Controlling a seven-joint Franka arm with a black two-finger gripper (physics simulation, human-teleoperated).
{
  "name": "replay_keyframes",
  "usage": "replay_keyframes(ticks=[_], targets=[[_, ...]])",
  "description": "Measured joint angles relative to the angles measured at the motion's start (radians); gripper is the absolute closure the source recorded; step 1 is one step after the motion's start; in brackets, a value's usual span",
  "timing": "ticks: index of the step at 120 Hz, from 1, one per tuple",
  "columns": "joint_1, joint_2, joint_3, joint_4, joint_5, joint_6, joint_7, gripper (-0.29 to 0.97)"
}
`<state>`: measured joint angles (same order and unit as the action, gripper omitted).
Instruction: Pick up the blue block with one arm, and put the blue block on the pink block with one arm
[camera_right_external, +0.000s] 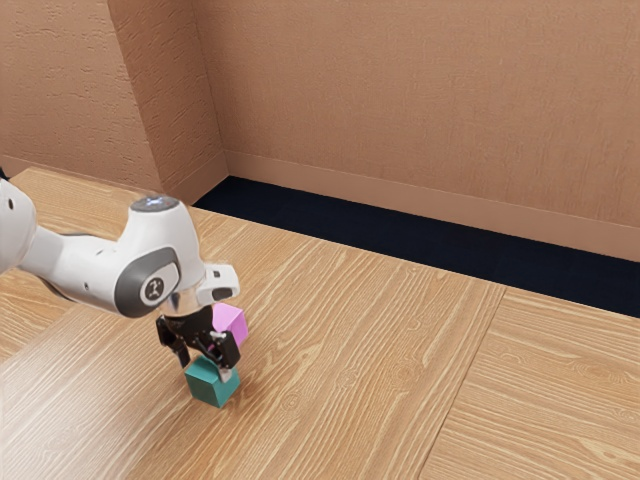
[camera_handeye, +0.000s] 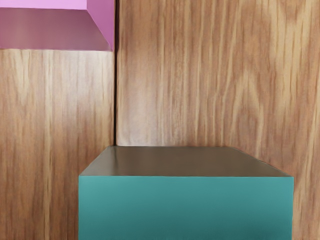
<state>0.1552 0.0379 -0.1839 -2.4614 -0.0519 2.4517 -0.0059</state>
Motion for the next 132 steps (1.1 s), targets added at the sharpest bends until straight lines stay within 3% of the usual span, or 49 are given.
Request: replay_keyframes(ticks=[132], targets=[[-0.014, 0.050, -0.005, 0.018, -0.024, 0.053, -0.006, 0.01]])
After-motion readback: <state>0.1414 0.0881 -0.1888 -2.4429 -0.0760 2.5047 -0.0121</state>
